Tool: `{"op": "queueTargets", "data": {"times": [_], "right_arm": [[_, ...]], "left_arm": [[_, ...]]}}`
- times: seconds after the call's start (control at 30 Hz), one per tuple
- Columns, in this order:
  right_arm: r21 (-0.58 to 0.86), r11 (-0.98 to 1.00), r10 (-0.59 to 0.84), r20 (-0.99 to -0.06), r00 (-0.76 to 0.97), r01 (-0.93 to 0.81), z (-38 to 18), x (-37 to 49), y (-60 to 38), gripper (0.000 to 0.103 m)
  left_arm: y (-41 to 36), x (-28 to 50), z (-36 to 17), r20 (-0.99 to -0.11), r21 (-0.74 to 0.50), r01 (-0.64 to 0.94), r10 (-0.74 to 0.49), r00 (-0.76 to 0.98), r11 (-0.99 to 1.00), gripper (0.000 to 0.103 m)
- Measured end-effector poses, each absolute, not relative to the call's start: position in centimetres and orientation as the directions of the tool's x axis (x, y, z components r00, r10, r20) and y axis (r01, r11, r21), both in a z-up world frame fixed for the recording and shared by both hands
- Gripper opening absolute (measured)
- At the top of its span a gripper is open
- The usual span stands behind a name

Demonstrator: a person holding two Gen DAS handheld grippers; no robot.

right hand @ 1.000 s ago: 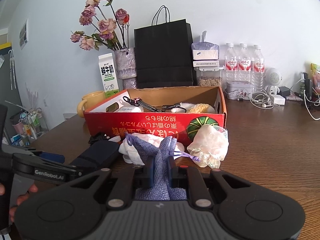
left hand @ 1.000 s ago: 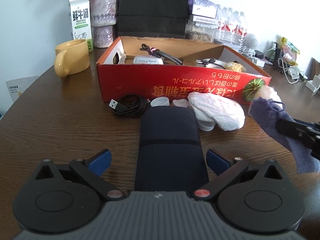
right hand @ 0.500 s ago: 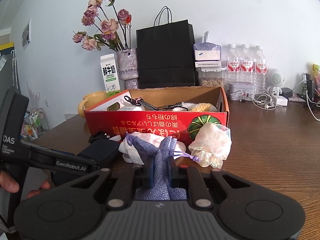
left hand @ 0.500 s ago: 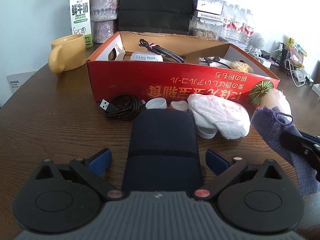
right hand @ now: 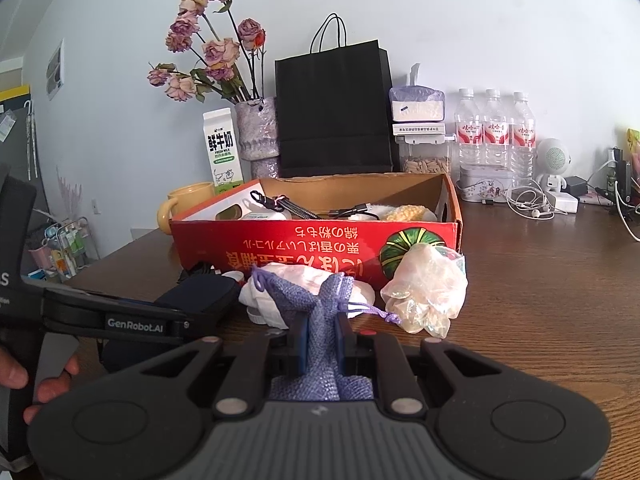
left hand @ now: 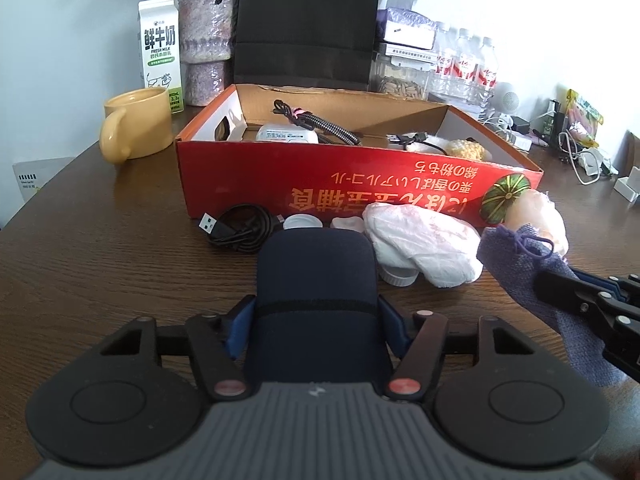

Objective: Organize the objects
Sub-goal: 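Close the left tool on the navy case while the right tool lifts the purple bag, then carry the navy case with the left tool while the right tool carries the purple bag to the box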

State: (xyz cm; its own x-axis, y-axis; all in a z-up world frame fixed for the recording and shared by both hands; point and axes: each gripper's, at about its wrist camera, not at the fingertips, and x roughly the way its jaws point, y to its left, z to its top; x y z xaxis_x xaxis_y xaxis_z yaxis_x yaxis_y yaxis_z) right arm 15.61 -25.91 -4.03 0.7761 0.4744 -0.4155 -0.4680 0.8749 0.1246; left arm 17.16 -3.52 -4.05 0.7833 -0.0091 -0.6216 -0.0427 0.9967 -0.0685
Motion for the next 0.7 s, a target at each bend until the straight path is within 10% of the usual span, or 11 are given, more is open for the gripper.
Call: {"op": "queueTargets", "data": {"times": [0.7], "right_arm": [[0.066, 0.868, 0.482, -0.351, 0.803, -0.492, -0.7, 15.7, -24.8, 0.012]], "left_arm": [[-3.8, 15.6, 1.3, -0.49, -0.074, 0.011, -0.046, 0.871, 0.997, 0.063]]}}
